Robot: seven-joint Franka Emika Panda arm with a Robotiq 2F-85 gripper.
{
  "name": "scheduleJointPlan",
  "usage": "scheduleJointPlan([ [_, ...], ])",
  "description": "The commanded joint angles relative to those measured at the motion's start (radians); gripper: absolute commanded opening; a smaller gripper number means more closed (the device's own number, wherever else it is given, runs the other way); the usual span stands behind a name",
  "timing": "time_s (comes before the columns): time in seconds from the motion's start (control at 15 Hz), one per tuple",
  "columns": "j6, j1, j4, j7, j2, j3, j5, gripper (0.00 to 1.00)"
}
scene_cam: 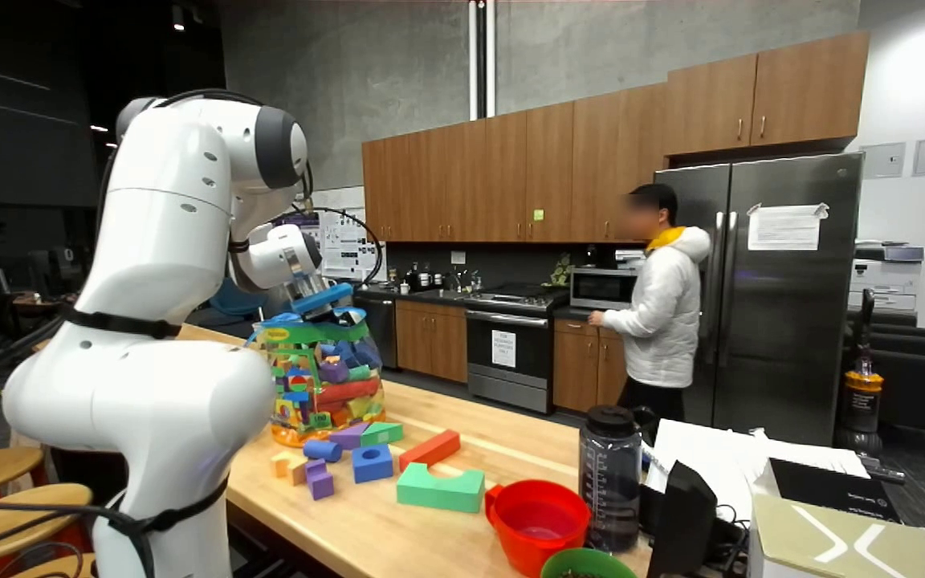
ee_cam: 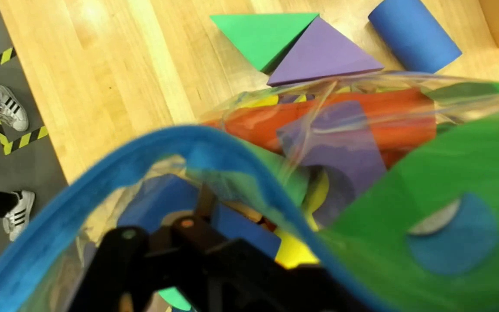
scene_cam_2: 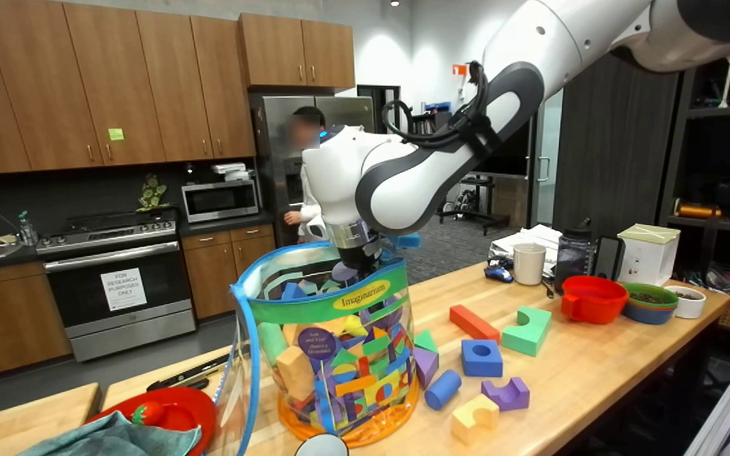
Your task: Remove one purple block from the clear bag and put it on the counter.
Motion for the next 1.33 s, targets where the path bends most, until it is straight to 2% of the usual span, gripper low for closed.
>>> scheduleJointPlan([
  [0.0, 0.048, -0.011, -0.064, 0.014, -0.023, 0.005, 0.033, 1.0],
  [0.4, 0.052, -0.01, -0.081, 0.002, -0.022, 0.009, 0.072, 1.0],
  [0.47, 0.05, -0.01, -0.081, -0.001, -0.022, 0.009, 0.075, 0.75],
  [0.67, 0.041, -0.011, -0.074, -0.008, -0.028, 0.01, 0.08, 0.64],
  [1.0, -0.002, -0.02, -0.022, -0.045, -0.059, 0.012, 0.101, 0.34],
  [1.13, -0.027, -0.029, 0.016, -0.07, -0.069, 0.01, 0.108, 0.19],
  [1.27, -0.07, -0.039, 0.064, -0.099, -0.073, 0.011, 0.129, 0.0],
])
